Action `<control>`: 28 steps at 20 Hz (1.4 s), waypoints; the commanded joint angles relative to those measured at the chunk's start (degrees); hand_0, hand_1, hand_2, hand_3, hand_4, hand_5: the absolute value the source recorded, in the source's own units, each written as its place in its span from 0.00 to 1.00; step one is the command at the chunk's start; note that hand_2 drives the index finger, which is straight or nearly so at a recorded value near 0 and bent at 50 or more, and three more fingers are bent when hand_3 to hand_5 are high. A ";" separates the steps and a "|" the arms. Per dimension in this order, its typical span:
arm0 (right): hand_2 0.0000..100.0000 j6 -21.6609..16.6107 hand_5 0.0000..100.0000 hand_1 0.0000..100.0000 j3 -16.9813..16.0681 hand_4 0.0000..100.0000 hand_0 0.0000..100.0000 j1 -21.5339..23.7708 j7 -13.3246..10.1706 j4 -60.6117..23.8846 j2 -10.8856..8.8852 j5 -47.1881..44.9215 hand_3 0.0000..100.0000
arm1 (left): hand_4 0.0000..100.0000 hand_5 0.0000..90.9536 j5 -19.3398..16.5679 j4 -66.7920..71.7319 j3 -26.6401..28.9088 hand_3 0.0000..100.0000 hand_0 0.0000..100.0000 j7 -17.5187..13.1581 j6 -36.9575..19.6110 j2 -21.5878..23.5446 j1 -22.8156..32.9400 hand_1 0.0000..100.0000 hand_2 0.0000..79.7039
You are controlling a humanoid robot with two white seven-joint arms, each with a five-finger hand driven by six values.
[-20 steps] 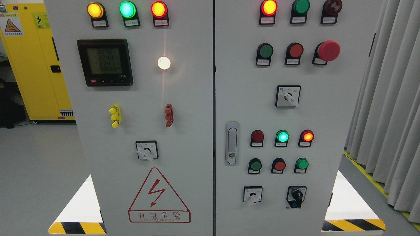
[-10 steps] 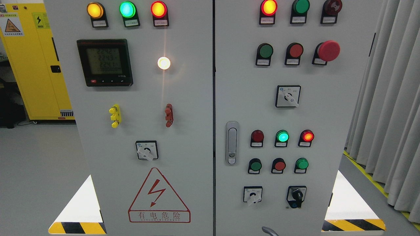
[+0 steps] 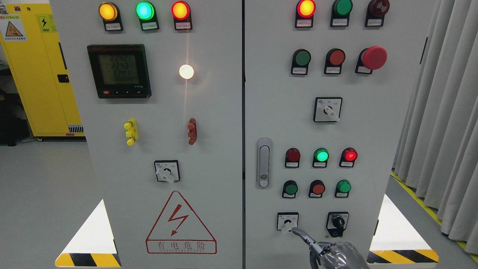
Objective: Press green start button
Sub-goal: 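Raise the right hand toward the green button in the lower button row, then press the green push button with the right hand's extended finger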
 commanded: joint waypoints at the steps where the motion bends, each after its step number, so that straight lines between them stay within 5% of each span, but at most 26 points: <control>1: 0.00 0.29 0.95 0.65 0.78 0.82 0.20 -5.17 0.84 0.68 -2.20 4.73 0.84 | 0.00 0.00 0.00 -1.50 -0.02 0.00 0.12 0.01 -0.03 -0.11 -1.49 0.56 0.00; 28: 0.00 1.08 0.95 0.66 0.26 0.83 0.40 -12.56 2.51 8.60 -1.23 6.06 0.83 | 0.00 0.00 0.00 -1.50 -0.02 0.00 0.12 0.01 -0.03 -0.11 -1.49 0.56 0.00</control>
